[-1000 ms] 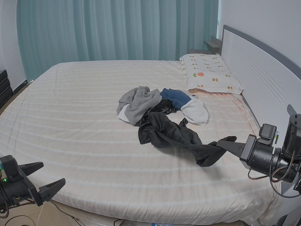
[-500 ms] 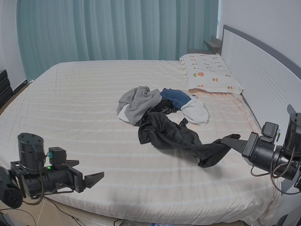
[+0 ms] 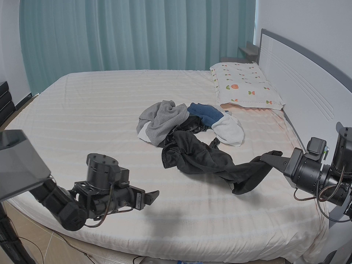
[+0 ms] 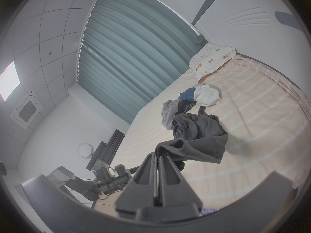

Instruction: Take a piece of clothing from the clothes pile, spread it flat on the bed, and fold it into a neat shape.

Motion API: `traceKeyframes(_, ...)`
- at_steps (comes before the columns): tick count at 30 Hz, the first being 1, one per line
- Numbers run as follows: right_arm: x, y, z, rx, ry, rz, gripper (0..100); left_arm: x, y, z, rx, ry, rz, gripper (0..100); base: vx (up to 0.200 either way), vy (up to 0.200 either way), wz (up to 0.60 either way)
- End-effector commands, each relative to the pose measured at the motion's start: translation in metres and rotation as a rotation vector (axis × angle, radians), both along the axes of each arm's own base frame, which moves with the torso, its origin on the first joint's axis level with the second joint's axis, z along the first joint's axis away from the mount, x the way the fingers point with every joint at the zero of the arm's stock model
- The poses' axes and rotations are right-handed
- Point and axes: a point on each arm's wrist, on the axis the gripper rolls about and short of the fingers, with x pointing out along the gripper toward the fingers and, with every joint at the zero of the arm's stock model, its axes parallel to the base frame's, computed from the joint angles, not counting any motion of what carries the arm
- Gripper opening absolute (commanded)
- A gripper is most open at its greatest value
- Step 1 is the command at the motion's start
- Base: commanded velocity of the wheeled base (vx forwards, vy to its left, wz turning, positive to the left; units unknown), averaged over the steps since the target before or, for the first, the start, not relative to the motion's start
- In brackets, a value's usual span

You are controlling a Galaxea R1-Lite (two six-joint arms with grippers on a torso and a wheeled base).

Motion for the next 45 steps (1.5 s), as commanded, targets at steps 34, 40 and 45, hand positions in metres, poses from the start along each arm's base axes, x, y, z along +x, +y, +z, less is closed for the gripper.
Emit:
traceKeyframes(34, -0.003, 0.012, 0.070, 0.109, -0.242, 0.106, 0, 0.163, -0.106, -0.106, -0.108, -0.197, 0.134, 100, 0.000, 0.000, 0.00)
traceKeyframes(40, 0.002, 0.008, 0.071, 0.107, -0.245, 0.091, 0, 0.168, -0.106, -0.103, -0.126, -0.168, 0.161, 0, 0.000, 0.000, 0.00)
traceKeyframes(45, 0.004, 0.006, 0.070, 0.103, -0.241, 0.080, 0, 0.169, -0.099, -0.106, -0.143, -0.133, 0.195, 0, 0.000, 0.000, 0.00)
